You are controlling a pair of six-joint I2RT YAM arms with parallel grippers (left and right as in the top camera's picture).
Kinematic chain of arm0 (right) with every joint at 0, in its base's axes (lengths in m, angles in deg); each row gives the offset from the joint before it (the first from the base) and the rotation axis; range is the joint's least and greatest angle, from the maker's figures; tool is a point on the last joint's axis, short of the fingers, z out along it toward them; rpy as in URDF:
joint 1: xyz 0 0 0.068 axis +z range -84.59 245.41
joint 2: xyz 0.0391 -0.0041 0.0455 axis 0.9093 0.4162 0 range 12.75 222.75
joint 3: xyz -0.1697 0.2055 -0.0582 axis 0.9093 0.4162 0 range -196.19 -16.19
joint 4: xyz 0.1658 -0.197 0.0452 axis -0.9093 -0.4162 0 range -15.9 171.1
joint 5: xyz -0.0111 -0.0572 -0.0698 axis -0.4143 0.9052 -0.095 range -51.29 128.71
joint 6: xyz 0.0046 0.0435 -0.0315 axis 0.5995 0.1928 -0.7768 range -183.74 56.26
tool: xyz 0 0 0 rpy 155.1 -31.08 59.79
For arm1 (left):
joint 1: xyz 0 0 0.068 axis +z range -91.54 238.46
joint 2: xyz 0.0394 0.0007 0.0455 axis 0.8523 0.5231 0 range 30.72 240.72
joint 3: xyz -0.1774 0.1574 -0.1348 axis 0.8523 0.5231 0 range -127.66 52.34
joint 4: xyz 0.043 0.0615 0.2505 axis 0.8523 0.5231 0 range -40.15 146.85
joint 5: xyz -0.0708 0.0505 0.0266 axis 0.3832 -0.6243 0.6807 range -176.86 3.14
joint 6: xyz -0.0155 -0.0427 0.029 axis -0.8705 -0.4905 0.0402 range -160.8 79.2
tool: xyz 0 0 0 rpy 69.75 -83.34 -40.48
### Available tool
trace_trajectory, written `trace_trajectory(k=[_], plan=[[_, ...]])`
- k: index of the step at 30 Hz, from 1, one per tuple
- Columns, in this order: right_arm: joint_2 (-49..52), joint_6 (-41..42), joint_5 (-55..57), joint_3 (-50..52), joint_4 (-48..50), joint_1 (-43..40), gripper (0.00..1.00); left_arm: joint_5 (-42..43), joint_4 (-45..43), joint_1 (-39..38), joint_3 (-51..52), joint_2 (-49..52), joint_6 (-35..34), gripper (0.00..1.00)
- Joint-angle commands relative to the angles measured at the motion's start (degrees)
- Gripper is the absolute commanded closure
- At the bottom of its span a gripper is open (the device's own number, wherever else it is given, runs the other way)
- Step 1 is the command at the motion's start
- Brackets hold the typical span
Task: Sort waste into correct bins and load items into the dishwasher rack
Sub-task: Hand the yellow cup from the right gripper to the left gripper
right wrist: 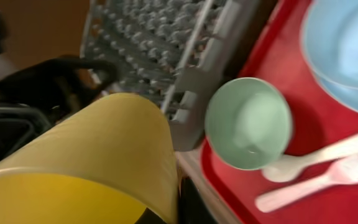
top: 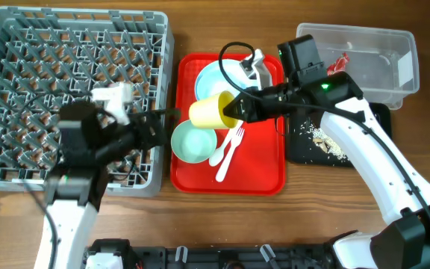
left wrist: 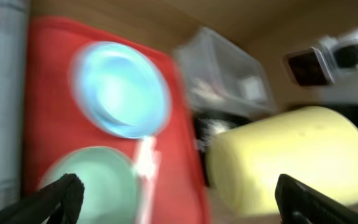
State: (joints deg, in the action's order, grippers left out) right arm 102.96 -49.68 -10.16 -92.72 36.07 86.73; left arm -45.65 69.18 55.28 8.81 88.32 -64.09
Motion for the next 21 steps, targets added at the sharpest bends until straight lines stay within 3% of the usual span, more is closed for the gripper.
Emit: trace_trajectory(k=[1,7,17,21], plan=[[0.3,-2.1,-9.7,-0.4,1.6,0.0,0.96,18.1,-5.7,-3.6,-0.8,5.0,-1.7,0.0],[0.3,-1.9,-15.0,-0.4,3.5,0.0,0.96,23.4,-14.5,-8.6,-0.8,9.3,-4.3,0.01],[0.3,-0.4,-19.3,-0.4,4.0,0.0,0.96,23.4,-20.7,-10.8,-0.9,9.4,-4.2,0.18],[0.3,0.4,-18.3,-0.3,3.4,0.0,0.96,23.3,-22.3,-10.3,-0.9,9.4,-4.2,0.2]])
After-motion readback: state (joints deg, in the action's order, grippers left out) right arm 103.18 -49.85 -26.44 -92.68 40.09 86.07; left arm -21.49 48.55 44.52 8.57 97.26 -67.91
